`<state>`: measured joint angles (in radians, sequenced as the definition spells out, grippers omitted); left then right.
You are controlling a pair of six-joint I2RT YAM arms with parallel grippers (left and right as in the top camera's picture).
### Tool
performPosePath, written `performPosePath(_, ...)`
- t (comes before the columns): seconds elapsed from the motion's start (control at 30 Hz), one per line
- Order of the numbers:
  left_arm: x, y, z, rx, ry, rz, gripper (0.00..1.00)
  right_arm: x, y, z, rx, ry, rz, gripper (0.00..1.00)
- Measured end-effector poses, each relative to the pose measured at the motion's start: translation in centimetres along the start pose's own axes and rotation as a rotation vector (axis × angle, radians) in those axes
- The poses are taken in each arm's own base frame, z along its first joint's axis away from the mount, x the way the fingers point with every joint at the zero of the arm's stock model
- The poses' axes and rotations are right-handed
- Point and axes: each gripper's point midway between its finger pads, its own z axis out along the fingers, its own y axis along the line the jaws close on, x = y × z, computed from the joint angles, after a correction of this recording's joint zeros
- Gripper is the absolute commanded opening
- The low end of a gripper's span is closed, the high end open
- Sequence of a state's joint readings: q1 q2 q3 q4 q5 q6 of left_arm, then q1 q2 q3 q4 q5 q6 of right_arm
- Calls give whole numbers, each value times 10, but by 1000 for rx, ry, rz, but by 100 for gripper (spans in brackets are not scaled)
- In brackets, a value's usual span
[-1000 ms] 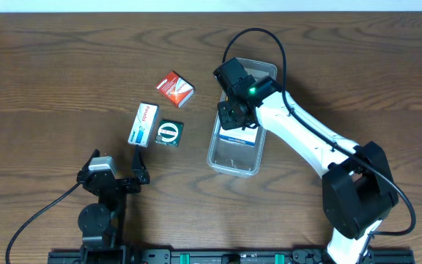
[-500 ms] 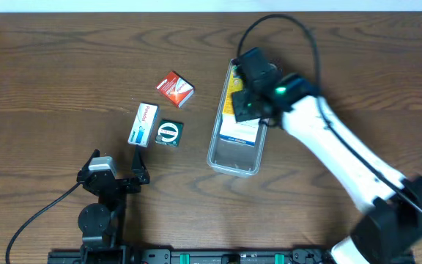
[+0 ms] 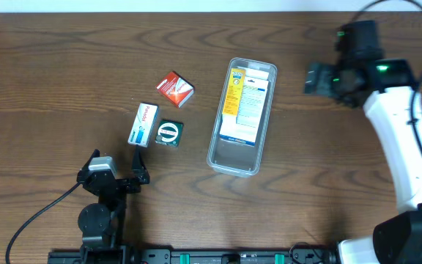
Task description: Pack container
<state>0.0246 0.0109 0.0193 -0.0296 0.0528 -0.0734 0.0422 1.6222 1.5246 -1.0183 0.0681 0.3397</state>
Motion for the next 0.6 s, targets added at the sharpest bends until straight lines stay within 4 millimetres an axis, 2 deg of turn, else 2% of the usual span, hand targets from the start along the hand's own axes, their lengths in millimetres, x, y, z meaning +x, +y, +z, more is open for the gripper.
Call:
performPosePath(0.13,0,0,0,0,0,0,98,-12,-47,2,56,-8,112,99)
performPosePath(0.33,0,0,0,0,-2,0,98,-16,-102,11,126,11,236,99)
performPosePath(0.47,0,0,0,0,0,0,98,-10,-124,18,157,48,284,99)
performPosePath(0.6,-4,-1,0,2,-15,0,98,-9,-132,21,166,56,301,99)
